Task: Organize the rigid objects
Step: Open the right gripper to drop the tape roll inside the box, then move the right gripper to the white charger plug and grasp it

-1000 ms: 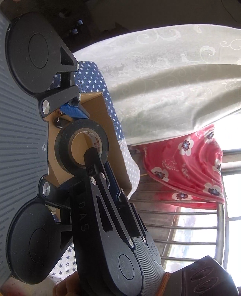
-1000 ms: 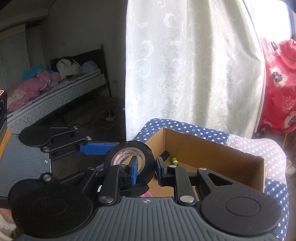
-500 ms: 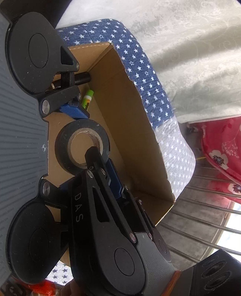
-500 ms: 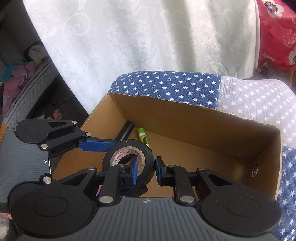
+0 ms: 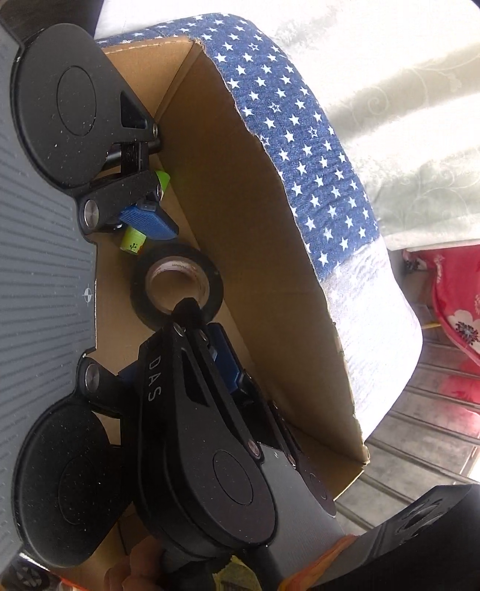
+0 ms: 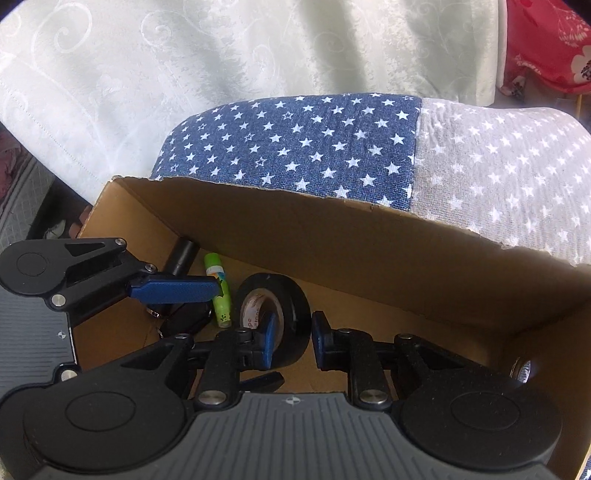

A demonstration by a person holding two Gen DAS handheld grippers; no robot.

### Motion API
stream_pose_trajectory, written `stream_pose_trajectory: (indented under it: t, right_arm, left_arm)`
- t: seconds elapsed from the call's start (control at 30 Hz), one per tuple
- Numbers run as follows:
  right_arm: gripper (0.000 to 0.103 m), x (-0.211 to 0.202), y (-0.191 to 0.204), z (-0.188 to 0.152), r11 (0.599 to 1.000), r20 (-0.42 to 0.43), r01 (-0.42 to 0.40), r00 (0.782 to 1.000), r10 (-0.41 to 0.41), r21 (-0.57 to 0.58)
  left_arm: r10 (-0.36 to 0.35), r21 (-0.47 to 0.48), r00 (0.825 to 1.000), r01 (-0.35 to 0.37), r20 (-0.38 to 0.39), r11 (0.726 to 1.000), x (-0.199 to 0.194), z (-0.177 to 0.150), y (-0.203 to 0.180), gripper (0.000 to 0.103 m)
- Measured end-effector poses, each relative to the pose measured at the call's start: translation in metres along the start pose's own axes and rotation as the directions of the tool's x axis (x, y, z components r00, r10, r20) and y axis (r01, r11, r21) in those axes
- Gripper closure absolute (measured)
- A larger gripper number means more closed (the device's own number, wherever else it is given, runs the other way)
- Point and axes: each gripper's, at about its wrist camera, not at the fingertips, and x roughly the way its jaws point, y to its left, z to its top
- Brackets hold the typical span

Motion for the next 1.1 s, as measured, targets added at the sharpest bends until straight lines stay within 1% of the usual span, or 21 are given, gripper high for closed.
stream_pose_trajectory:
  t: [0.07,0.13,0.2,0.27,0.37,0.47,0.53,0.6,0.7,0.77,0.83,0.87,0.9,0.97,1.03,1.1]
  right_arm:
    - [0.079,-0.002,-0.001,-0.002,1.000,0.005,0.001,1.000,-0.001,0.003]
    - [0.079,-0.011,-0.001,-0.004,1.000,0.026,-0.014,1.000,0.014,0.013]
    - [0.079,-0.028,0.003,-0.007,0.999,0.067,-0.031,0.997,0.029,0.018]
    - [0.079,-0.049,0.006,-0.013,0.999,0.112,-0.049,0.993,0.047,0.015]
    - [0.079,-0.086,0.014,-0.029,0.998,0.190,-0.062,0.980,0.062,-0.006]
    - [0.079,-0.123,0.022,-0.050,0.997,0.263,-0.071,0.962,0.074,-0.020]
    - [0.079,-0.147,0.028,-0.066,0.996,0.308,-0.084,0.947,0.090,-0.033]
    - [0.079,-0.168,0.037,-0.084,0.995,0.348,-0.083,0.933,0.097,-0.055]
    - [0.079,-0.194,0.051,-0.113,0.993,0.402,-0.066,0.910,0.101,-0.101]
    - [0.079,-0.206,0.060,-0.134,0.991,0.430,-0.060,0.896,0.107,-0.122]
    - [0.079,-0.213,0.066,-0.156,0.989,0.452,-0.062,0.884,0.117,-0.134]
    - [0.079,-0.214,0.068,-0.167,0.988,0.459,-0.066,0.880,0.124,-0.140]
    - [0.079,-0.212,0.070,-0.179,0.988,0.463,-0.069,0.877,0.127,-0.140]
    - [0.079,-0.205,0.072,-0.201,0.989,0.463,-0.076,0.877,0.127,-0.126]
    - [0.079,-0.194,0.071,-0.221,0.992,0.470,-0.081,0.875,0.117,-0.097]
    - [0.079,-0.184,0.067,-0.240,0.995,0.487,-0.072,0.868,0.094,-0.064]
  left_arm:
    - [0.001,-0.009,1.000,-0.001,0.019,1.000,-0.009,-0.001,0.001,0.034]
    - [-0.009,-0.005,0.999,0.009,0.045,1.000,-0.020,-0.001,0.001,0.032]
    - [-0.005,-0.006,0.997,0.005,0.075,1.000,-0.034,-0.004,-0.001,0.032]
    - [0.020,0.003,0.993,-0.021,0.118,1.000,-0.051,-0.008,-0.004,0.032]
    - [0.038,0.014,0.984,-0.042,0.175,0.999,-0.077,-0.016,-0.009,0.032]
    - [0.044,0.023,0.974,-0.050,0.222,0.998,-0.102,-0.029,-0.016,0.032]
    - [0.051,0.033,0.964,-0.062,0.260,0.998,-0.120,-0.042,-0.022,0.032]
    - [0.050,0.041,0.953,-0.065,0.300,0.997,-0.136,-0.057,-0.027,0.032]
    - [0.034,0.048,0.927,-0.055,0.373,0.997,-0.160,-0.087,-0.036,0.032]
    - [0.032,0.034,0.901,-0.051,0.432,0.998,-0.169,-0.113,-0.042,0.032]
    - [0.037,0.033,0.881,-0.060,0.471,0.998,-0.173,-0.139,-0.051,0.032]
    - [0.042,0.033,0.874,-0.066,0.484,0.997,-0.173,-0.149,-0.056,0.032]
    - [0.048,0.036,0.862,-0.077,0.505,0.996,-0.173,-0.164,-0.064,0.032]
    - [0.065,0.043,0.842,-0.104,0.536,0.994,-0.167,-0.188,-0.078,0.032]
    - [0.070,0.046,0.831,-0.115,0.552,0.992,-0.156,-0.207,-0.092,0.032]
    - [0.056,0.042,0.830,-0.096,0.555,0.995,-0.145,-0.220,-0.101,0.032]
